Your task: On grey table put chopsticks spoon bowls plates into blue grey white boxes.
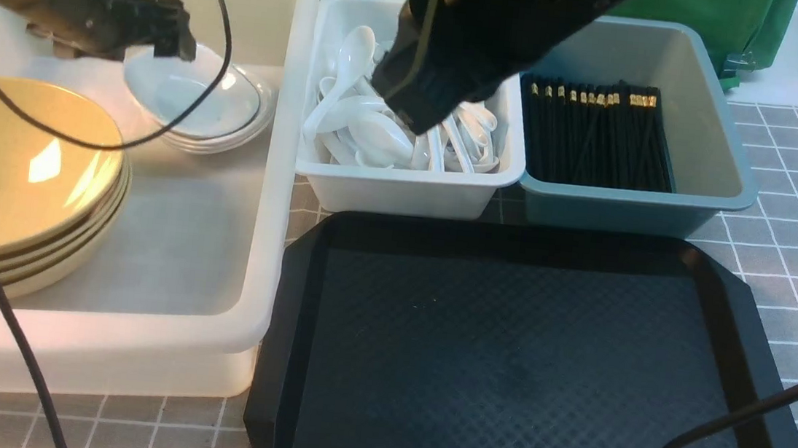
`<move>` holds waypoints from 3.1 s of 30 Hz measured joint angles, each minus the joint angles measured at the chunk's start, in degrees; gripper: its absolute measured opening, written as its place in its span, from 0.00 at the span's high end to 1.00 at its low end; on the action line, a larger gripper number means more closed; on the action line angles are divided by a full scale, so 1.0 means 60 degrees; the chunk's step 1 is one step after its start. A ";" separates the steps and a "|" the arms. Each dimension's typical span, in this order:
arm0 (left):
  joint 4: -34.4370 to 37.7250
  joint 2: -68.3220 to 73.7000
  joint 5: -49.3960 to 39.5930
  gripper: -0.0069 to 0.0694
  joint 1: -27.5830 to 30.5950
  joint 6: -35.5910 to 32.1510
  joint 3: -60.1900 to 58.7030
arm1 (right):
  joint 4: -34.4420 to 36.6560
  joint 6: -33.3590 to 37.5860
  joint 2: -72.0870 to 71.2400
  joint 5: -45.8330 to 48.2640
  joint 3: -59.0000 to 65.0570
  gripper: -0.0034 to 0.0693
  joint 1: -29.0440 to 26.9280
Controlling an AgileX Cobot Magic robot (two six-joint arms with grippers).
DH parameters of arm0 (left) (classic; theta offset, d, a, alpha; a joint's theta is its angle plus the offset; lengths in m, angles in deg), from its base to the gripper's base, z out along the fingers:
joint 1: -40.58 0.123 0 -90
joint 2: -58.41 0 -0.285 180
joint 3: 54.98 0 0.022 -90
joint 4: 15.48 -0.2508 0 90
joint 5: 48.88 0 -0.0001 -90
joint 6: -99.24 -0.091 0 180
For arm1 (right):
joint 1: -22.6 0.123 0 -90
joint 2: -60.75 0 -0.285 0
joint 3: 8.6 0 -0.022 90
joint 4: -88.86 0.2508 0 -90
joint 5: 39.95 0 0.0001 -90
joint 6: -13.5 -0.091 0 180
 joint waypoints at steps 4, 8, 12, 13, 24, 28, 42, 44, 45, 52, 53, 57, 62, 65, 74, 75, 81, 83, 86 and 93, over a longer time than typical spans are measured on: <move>-0.0314 0.0000 -0.0184 0.17 -0.0009 0.0023 0.0184 | 0.0000 0.0000 0.0000 0.0289 0.0000 0.89 0.0000; -0.0784 0.0000 -0.0232 0.34 -0.0009 0.0254 0.0184 | 0.0000 0.0000 0.0000 0.0458 0.0000 0.89 0.0000; -0.1200 -0.0234 -0.0574 0.63 -0.0056 0.0362 0.0184 | -0.0151 0.0000 -0.0020 0.0485 0.0000 0.89 0.0000; -0.1433 -0.0544 -0.0836 0.76 -0.0137 0.0303 0.0184 | -0.0343 0.0000 -0.0070 0.0475 0.0000 0.89 0.0000; -0.2163 -0.6374 -0.2242 0.92 -0.1210 0.0527 -0.2194 | -0.1766 -0.0526 -0.2857 0.0431 0.1470 0.89 0.0000; -0.2141 -0.8225 -0.1862 0.92 -0.1277 0.0869 -0.4104 | -0.1783 -0.0706 -0.4180 -0.0566 0.3289 0.89 0.0007; -0.2162 -1.3898 -0.0776 0.92 -0.1277 0.0892 -0.9796 | -0.1728 -0.1464 -0.8780 -0.5551 0.9897 0.88 0.0007; -0.2196 -1.4518 -0.0732 0.92 -0.1277 0.0716 -1.0237 | -0.1649 -0.1473 -0.9403 -0.5931 1.0465 0.87 0.0007; -0.2222 -1.4840 -0.0671 0.92 -0.1277 0.0585 -1.0472 | -0.1649 -0.1483 -0.9691 -0.6108 1.0731 0.87 0.0007; -0.2268 -1.6224 -0.0156 0.92 -0.1277 0.0214 -1.1461 | -0.1568 -0.1495 -1.0586 -0.7140 1.1549 0.87 0.0007; -0.2268 -1.6291 -0.0156 0.92 -0.1277 0.0214 -1.1502 | -0.1558 -0.1495 -1.0597 -0.7188 1.1561 0.86 0.0007; -0.2268 -1.6364 -0.0235 0.92 -0.1277 0.0214 -1.1540 | -0.1540 -0.1495 -1.0597 -0.7249 1.1618 0.86 0.0007; -0.2268 -1.6364 -0.0399 0.92 -0.1277 0.0214 -1.1540 | -0.1540 -0.1502 -1.0597 -0.7178 1.1617 0.85 0.0007; -0.2268 -1.6364 -0.0502 0.92 -0.1277 0.0214 -1.1540 | -0.1520 -0.1502 -1.0597 -0.7090 1.1617 0.85 0.0007; -0.2268 -1.6364 -0.0531 0.92 -0.1277 0.0214 -1.1540 | -0.1512 -0.1502 -1.0597 -0.7064 1.1617 0.84 0.0007; -0.2268 -1.6364 -0.0531 0.92 -0.1277 0.0214 -1.1540 | -0.1512 -0.1502 -1.0597 -0.7064 1.1617 0.84 0.0007; -0.2268 -1.6364 -0.0531 0.92 -0.1277 0.0214 -1.1540 | -0.1512 -0.1502 -1.0615 -0.7126 1.1687 0.84 0.0007; -0.2268 -1.6364 -0.0531 0.92 -0.1277 0.0214 -1.1540 | -0.1506 -0.1548 -1.0765 -0.7219 1.1927 0.84 0.0007; -0.2268 -1.6364 -0.0531 0.92 -0.1277 0.0214 -1.1540 | -0.1514 -0.1924 -1.1145 -0.7615 1.2444 0.88 -0.0191; -0.2259 -1.6364 -0.0531 0.92 -0.1277 0.0214 -1.1540 | -0.1552 -0.2971 -1.3346 -0.9630 1.5155 0.91 -0.2529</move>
